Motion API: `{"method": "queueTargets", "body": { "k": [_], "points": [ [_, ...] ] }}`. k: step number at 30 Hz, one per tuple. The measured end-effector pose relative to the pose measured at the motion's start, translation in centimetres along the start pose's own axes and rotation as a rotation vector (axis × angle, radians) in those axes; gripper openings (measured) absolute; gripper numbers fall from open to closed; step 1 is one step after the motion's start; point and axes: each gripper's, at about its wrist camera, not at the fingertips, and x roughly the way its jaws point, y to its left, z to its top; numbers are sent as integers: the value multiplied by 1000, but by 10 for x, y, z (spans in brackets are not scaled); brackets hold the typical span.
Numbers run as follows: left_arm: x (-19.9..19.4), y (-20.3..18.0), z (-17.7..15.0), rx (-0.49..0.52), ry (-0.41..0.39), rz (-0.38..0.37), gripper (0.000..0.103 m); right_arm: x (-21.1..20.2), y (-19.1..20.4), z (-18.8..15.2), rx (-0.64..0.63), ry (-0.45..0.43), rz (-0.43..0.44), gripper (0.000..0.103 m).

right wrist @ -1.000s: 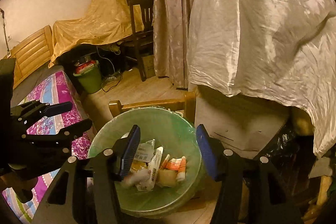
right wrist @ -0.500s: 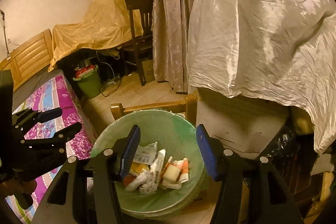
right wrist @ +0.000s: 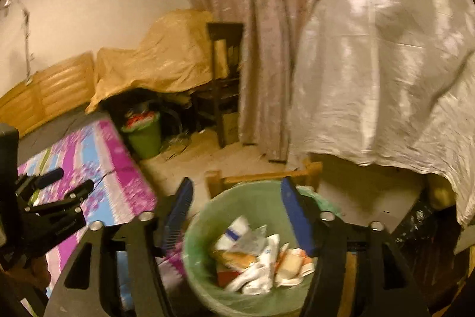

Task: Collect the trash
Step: 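Move both tools back over the remaining trash on the bed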

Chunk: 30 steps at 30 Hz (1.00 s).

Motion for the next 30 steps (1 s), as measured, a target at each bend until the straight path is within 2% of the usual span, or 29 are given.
{"method": "queueTargets", "body": {
  "k": [6, 18, 30],
  "points": [
    [-11, 44, -34, -30, 19, 83, 65, 3, 55, -7, -84, 39, 73, 65],
    [-40, 147, -125, -182, 149, 205, 65, 5, 185, -16, -258, 93, 244, 65],
    [-83, 258, -217, -436, 263, 368, 65, 9, 349, -62, -459, 208, 493, 65]
  ]
}}
